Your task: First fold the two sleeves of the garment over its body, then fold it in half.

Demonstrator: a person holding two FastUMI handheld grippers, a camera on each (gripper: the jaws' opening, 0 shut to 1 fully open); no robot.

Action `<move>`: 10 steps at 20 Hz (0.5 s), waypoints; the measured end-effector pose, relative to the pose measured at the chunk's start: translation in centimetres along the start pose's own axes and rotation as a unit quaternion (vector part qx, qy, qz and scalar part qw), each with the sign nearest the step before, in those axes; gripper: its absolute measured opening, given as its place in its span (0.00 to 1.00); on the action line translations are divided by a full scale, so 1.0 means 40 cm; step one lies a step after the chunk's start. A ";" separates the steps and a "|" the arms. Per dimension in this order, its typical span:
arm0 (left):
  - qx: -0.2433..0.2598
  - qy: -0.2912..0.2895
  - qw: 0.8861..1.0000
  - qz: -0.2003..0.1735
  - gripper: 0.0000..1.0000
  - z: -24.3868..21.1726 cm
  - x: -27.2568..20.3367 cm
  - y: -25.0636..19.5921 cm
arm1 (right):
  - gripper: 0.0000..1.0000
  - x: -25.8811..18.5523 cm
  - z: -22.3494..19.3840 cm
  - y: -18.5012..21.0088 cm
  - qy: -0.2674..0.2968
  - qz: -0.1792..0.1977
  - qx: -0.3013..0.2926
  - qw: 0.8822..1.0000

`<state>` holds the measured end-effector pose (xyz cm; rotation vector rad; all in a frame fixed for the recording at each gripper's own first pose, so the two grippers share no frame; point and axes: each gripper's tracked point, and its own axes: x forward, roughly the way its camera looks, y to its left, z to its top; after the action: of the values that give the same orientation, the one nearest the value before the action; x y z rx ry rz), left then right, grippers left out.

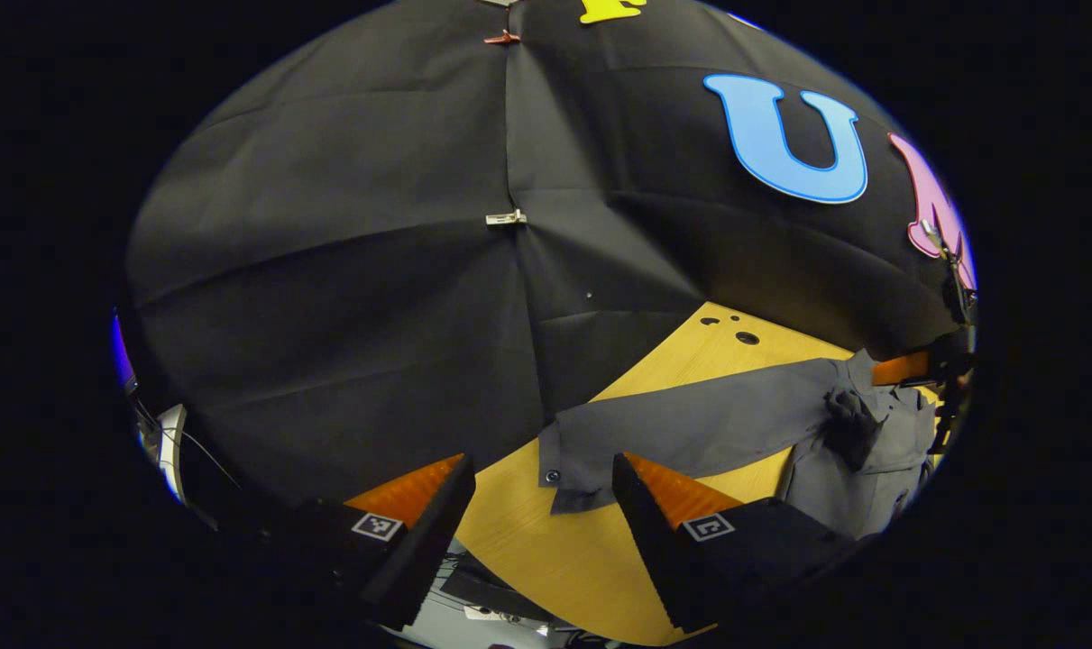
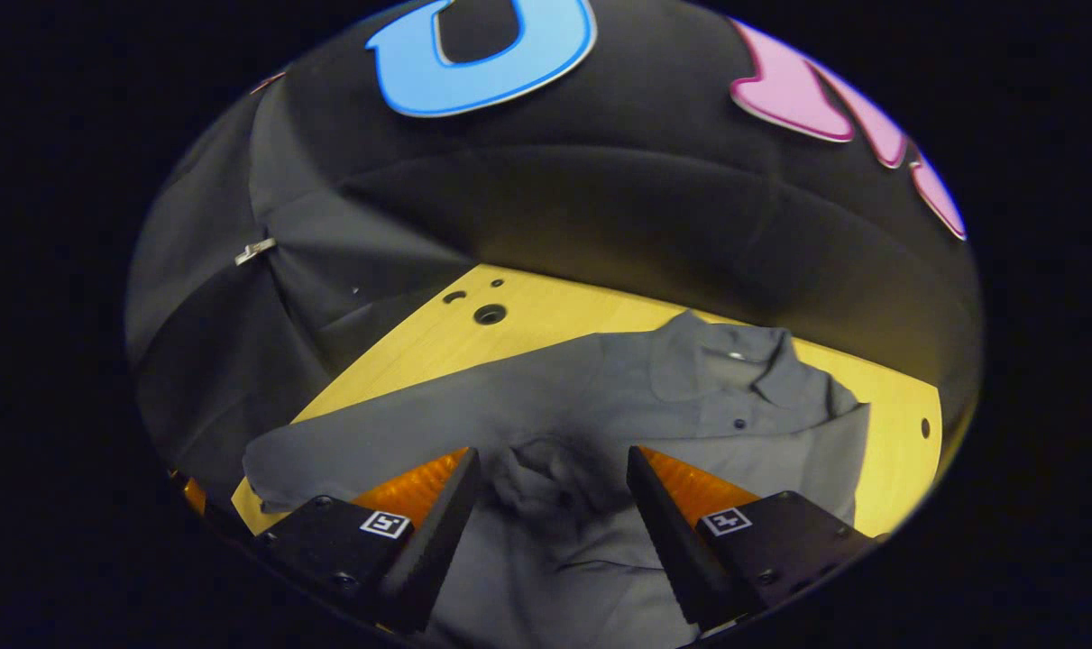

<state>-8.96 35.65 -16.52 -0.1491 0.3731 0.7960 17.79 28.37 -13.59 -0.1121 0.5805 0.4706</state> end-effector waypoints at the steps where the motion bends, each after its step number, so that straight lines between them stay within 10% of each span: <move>1: -0.001 0.002 1.000 -0.003 0.97 -0.002 0.017 -0.006 | 1.00 -0.035 -0.004 -0.025 -0.006 -0.011 0.012 1.000; 10: -0.025 0.059 0.998 -0.001 0.97 -0.071 0.232 -0.011 | 0.98 -0.305 -0.141 -0.257 -0.003 -0.104 0.068 0.992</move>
<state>-3.50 40.77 -22.69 -0.2438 0.4657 0.7973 10.72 13.09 -11.86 -0.0412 0.5868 0.2283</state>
